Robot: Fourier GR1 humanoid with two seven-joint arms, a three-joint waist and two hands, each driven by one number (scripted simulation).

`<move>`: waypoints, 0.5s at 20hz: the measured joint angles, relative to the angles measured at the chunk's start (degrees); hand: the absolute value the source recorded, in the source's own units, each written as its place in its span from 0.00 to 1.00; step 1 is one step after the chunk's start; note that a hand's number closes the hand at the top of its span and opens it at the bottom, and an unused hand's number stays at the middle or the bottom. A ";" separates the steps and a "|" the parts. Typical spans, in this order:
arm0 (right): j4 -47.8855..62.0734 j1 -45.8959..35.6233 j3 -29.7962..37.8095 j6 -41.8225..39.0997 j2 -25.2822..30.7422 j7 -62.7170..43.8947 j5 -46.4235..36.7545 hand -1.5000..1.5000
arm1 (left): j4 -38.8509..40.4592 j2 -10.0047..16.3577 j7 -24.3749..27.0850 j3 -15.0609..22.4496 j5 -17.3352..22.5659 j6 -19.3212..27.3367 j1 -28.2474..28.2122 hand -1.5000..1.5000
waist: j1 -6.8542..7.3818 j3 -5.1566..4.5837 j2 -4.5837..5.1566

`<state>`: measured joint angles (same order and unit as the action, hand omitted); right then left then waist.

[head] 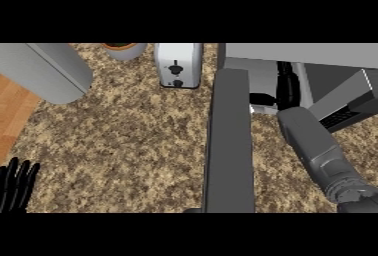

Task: Pick up the milk, place it into the microwave and close the microwave

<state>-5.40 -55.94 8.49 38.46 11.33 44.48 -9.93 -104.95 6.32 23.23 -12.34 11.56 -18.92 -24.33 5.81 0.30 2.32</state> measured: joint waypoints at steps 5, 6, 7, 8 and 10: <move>-1.28 2.74 1.76 -6.25 -1.00 4.02 1.92 0.00 | -1.67 -1.29 0.15 0.98 -0.88 0.16 -2.40 0.00 | -1.09 -0.03 -0.51; -1.51 3.37 2.01 -7.41 -1.35 4.82 2.21 0.00 | -2.15 -1.34 0.16 0.96 -0.94 0.05 -3.11 0.00 | -1.39 -0.05 -0.66; -1.71 4.03 2.39 -8.27 -1.87 5.60 2.62 0.00 | -2.17 -1.56 0.47 1.17 -1.20 -0.07 -3.52 0.00 | -1.60 -0.06 -0.75; -1.94 4.78 2.73 -9.57 -2.02 6.55 2.99 0.00 | -2.63 -2.00 0.64 1.58 -1.79 0.21 -3.85 0.00 | -1.81 -0.06 -0.83; -2.04 5.84 3.44 -11.78 -2.45 7.45 3.79 0.00 | -3.57 -1.43 0.22 1.11 -1.40 -0.34 -4.44 0.00 | -2.24 -0.08 -1.01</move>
<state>-7.43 -50.09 11.93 26.68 8.88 51.93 -6.14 -108.52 4.89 23.45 -11.22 10.16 -19.26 -28.77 3.57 0.22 1.31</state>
